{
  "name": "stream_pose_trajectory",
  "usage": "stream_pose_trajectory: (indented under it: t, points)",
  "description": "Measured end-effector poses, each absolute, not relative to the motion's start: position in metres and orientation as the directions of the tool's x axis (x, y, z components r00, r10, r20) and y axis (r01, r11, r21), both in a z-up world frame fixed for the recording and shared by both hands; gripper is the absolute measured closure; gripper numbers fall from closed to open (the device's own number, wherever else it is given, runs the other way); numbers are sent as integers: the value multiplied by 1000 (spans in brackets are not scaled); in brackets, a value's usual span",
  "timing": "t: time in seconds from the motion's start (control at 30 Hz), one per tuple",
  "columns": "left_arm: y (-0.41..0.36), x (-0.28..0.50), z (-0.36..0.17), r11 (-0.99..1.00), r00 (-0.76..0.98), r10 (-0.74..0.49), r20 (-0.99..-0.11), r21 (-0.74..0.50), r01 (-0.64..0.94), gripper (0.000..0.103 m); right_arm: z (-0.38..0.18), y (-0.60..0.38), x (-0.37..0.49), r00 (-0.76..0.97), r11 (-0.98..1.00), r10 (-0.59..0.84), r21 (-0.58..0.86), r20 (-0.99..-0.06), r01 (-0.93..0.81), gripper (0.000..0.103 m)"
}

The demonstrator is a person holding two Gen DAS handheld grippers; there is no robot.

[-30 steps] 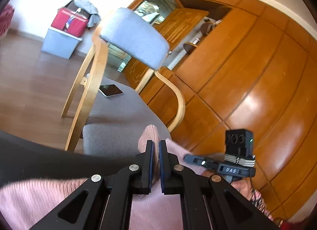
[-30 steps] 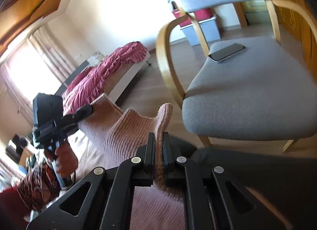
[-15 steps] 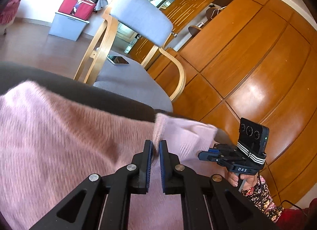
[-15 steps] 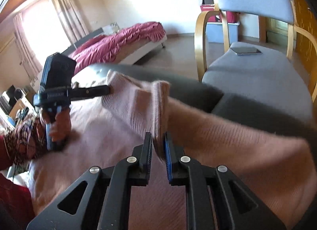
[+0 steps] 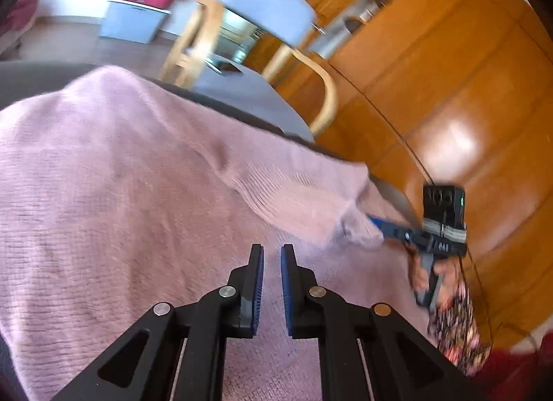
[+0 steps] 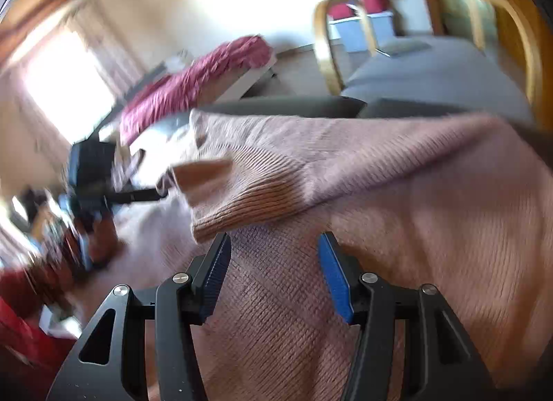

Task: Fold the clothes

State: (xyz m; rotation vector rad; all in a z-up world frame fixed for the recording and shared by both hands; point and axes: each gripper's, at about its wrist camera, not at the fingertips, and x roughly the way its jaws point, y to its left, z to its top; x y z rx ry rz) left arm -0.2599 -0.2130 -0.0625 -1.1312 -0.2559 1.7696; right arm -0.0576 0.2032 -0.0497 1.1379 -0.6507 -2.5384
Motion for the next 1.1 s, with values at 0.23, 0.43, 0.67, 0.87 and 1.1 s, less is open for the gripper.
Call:
stream_pose_trajectory:
  t: [0.23, 0.43, 0.67, 0.87, 1.1]
  points:
    - [-194, -284, -46, -615, -289, 785, -548, -632, -472, 92, -66, 242, -79, -720, -658, -458, 743, -522, -121, 45]
    - [-141, -285, -53, -684, -333, 708, -623, -485, -545, 90, -59, 233, -112, -726, -747, -351, 645, -591, -163, 79]
    - [-141, -304, -70, -705, -363, 700, -615, -517, -485, 90, -58, 244, -131, -781, -816, -150, 521, -606, -248, 94]
    - [-168, -304, -65, -623, -368, 782, -502, -622, -474, 88, -63, 265, -111, -782, -731, -188, 616, -594, -292, 90]
    - [-93, -230, -37, -609, -350, 665, -660, -207, -766, 85, -14, 165, -97, -779, -944, -150, 322, -609, -70, 88]
